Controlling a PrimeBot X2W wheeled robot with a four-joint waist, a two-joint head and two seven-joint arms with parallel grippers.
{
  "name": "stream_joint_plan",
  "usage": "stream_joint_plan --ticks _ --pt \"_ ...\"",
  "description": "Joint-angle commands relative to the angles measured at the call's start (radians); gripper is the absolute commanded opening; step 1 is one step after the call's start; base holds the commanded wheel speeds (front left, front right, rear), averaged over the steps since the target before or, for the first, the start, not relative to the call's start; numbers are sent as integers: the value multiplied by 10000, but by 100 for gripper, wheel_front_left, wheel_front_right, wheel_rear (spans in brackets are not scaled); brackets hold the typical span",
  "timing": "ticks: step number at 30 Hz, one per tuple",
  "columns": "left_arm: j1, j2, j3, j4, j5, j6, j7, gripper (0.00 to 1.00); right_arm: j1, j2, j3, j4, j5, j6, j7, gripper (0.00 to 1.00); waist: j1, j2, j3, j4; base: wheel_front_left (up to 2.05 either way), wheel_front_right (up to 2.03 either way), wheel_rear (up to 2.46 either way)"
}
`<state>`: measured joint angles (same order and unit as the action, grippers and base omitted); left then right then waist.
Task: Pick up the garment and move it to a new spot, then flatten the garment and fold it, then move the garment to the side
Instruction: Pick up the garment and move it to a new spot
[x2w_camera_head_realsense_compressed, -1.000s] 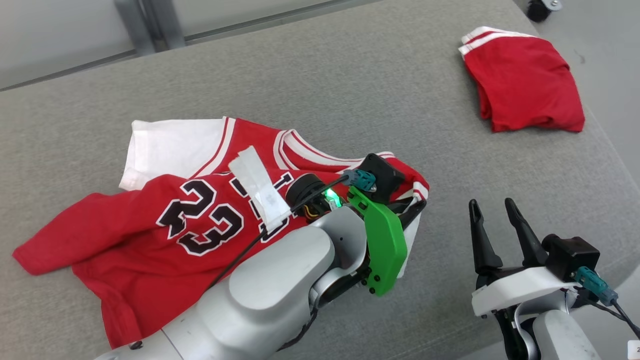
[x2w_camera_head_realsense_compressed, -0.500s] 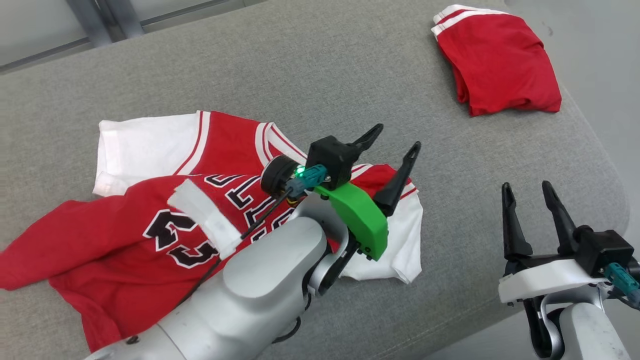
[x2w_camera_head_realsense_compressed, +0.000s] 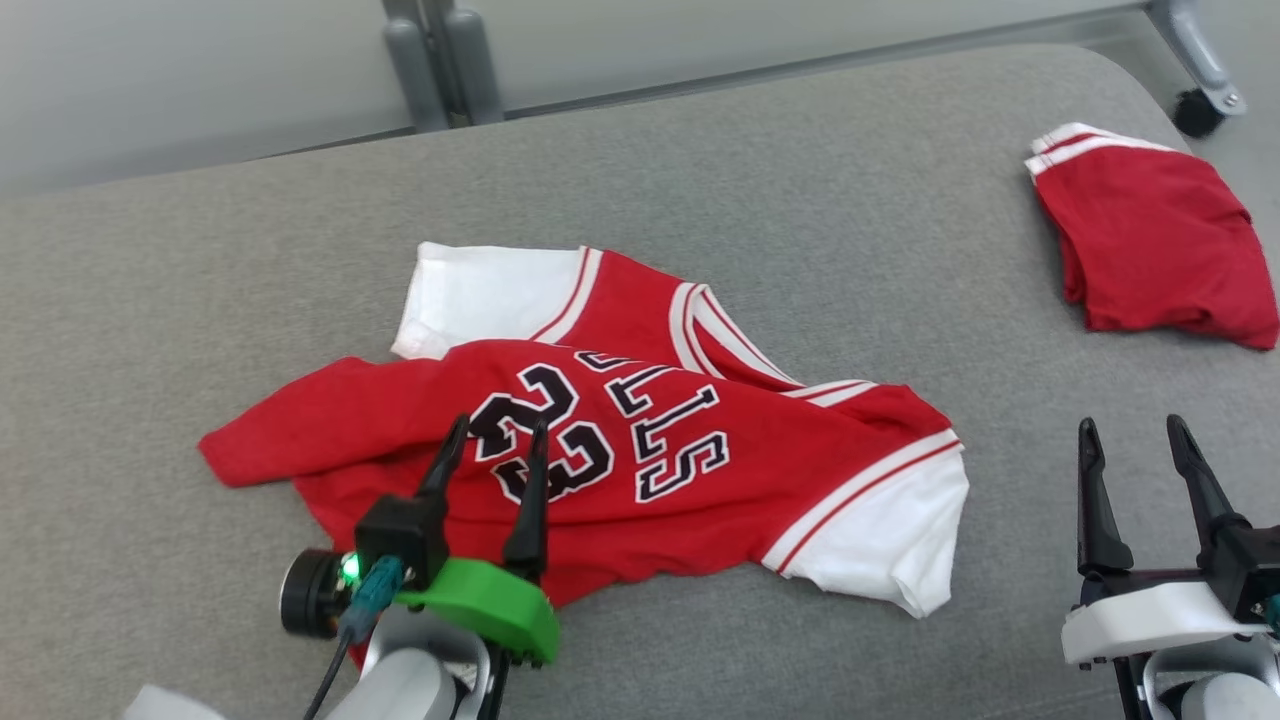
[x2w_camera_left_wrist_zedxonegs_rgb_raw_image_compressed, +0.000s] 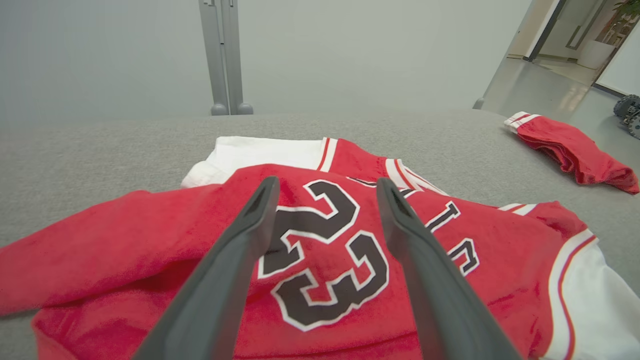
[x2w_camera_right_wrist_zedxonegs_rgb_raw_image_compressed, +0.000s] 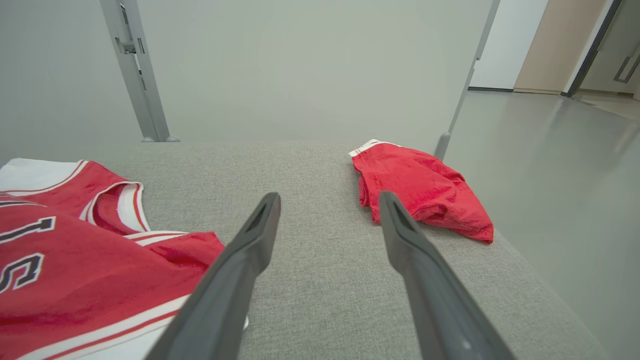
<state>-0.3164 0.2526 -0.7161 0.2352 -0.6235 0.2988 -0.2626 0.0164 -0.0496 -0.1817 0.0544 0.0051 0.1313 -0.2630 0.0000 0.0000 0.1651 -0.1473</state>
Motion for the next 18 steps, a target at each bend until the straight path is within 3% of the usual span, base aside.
stream_joint_plan --ticks 1,6,10,18 --pt "625 72 259 -152 278 -2 -26 100 295 -22 -101 31 -73 -11 -25 100 0 0 -1479 1774 0 0 0" --pt "2570 -20 1613 -609 844 -146 -26 100 706 -23 -355 187 -4 -11 -25 100 0 0 -1833 2315 0 0 0" --pt "3933 -166 2688 -809 1355 -505 -18 100 937 -23 -434 283 57 -11 -25 100 0 0 -2036 2499 0 0 0" --pt "4979 -762 4016 -694 2280 -1353 -17 100 1040 -25 -409 390 59 -11 -27 100 0 0 -2175 2559 0 0 0"
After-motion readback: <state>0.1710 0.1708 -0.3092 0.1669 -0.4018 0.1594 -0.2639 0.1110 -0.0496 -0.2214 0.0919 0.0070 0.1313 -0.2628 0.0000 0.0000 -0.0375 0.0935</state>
